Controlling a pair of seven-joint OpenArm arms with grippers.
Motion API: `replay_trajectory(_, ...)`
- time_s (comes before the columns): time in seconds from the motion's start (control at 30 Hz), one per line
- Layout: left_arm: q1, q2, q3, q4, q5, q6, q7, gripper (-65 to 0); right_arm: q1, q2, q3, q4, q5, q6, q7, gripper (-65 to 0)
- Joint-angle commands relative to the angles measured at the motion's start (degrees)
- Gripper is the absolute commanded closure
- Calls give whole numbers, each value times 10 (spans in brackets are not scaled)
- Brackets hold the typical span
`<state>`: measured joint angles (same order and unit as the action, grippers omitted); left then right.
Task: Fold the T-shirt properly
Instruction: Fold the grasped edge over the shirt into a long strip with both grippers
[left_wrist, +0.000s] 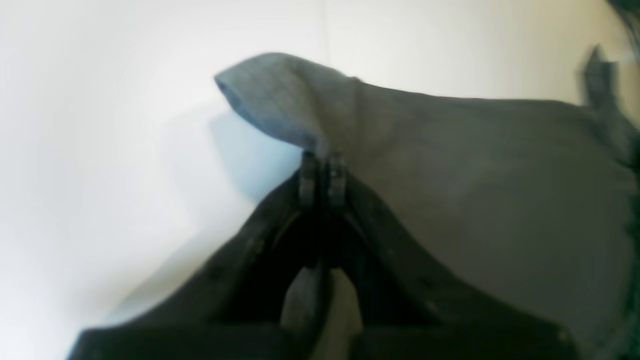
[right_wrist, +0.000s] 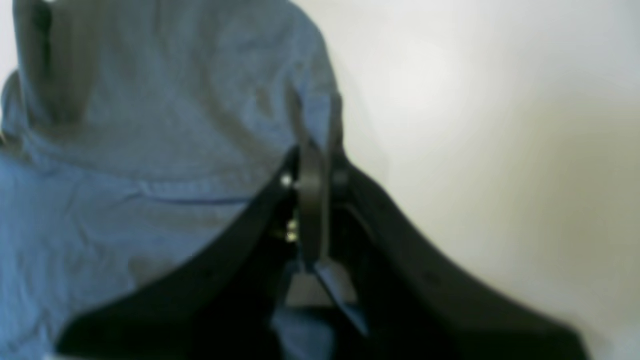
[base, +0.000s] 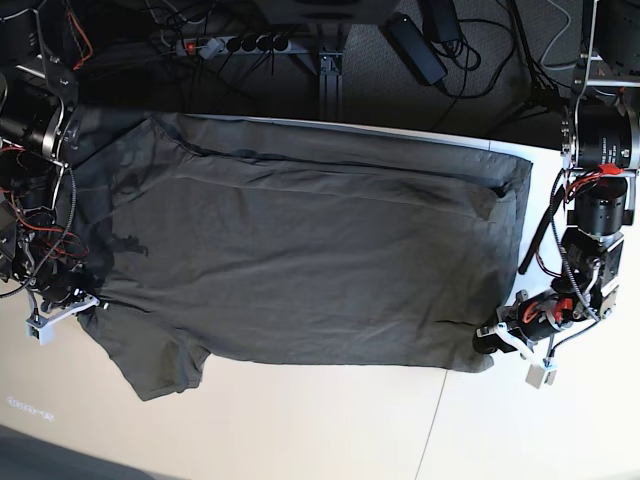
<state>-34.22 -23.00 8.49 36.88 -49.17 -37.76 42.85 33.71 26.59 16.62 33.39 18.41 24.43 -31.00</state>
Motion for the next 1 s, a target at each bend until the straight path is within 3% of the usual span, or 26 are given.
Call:
replay_trajectory(0.0, -17, -11, -2, 25, -30, -22, 26, 0, 4, 20, 1, 31, 25, 50, -2, 0)
replay_trajectory(0.1, 7, -42, -2, 83, -110, -22, 92, 0, -43, 33, 1, 108, 76, 57, -34, 0)
replay_trajectory(0.43, 127, -126, -2, 283, -158, -22, 132, 0, -215, 81, 2, 320, 159, 57, -42, 0)
replay_trajectory(0.83, 193, -132, -2, 316, -170, -22, 140, 0, -306, 88, 2, 381, 144, 56, -57, 0)
replay_trajectory(0.87, 193, -131, -2, 316, -166, -22, 140, 0, -306, 88, 2, 381, 135, 55, -57, -38)
replay_trajectory(0.93, 193, -130, -2, 316, -167, -22, 137, 0, -303, 88, 3, 382, 137, 54, -55, -261)
replay_trajectory(0.97, 193, -129, -2, 316, -166, -22, 134, 0, -303, 88, 5, 383, 137, 54, -49, -339)
